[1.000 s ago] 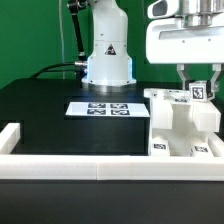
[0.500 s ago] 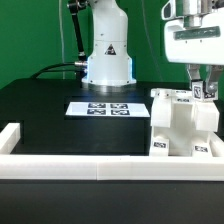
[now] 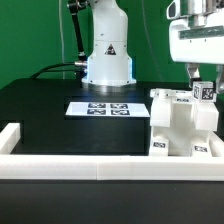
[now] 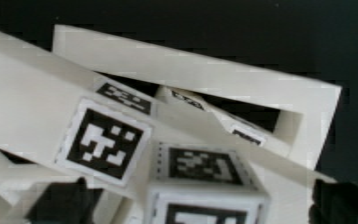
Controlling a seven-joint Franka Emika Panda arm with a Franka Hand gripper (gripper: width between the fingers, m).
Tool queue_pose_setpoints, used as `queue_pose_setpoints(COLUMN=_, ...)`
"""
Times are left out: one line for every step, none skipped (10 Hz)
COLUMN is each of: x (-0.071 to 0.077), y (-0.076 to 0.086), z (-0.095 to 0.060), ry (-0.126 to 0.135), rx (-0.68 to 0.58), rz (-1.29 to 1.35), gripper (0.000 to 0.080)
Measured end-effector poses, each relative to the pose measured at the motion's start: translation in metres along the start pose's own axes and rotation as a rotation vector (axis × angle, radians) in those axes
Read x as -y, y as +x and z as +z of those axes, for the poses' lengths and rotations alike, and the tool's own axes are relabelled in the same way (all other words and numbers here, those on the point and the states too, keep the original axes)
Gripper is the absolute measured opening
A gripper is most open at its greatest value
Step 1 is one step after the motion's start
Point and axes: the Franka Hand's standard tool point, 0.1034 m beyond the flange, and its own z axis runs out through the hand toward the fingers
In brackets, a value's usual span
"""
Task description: Assemble chair
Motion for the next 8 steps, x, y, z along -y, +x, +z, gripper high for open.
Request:
queue_pose_setpoints(x=0.0016, y=-0.0005, z=-0.0010, ry=0.000, rx=-0.008, rz=-0.173, gripper=0.0641)
queue_pose_setpoints(x=0.0022, y=-0.0007, z=-0.0012, ry=0.003, rx=-0.007, rz=-0.238, gripper=0.0641)
queue_pose_setpoints(x=0.0019, y=-0.0003, z=-0.0010, ry=0.002, rx=-0.008, rz=-0.328, gripper=0.0648)
queue_pose_setpoints(x=0.0019, y=-0.0002, z=-0.0010, ry=0.002, rx=-0.008, rz=-0.403, gripper=0.0648)
queue_pose_setpoints(x=0.0018, y=0.0000, z=-0.0010, ry=0.001, rx=-0.008, rz=-0.481, gripper=0.0649)
queue_pose_setpoints(x=0.0016, y=0.0002, z=-0.0009, ry=-0.002, rx=-0.010, rz=-0.558, gripper=0.0649)
queue_pose_setpoints(x=0.0002, y=0.0007, z=-0.0002, ry=-0.021, rx=-0.024, rz=-0.670, gripper=0.0649)
queue_pose_setpoints(x=-0.0001, y=0.0020, z=0.0000, ry=-0.031, rx=-0.034, rz=-0.793, gripper=0.0649)
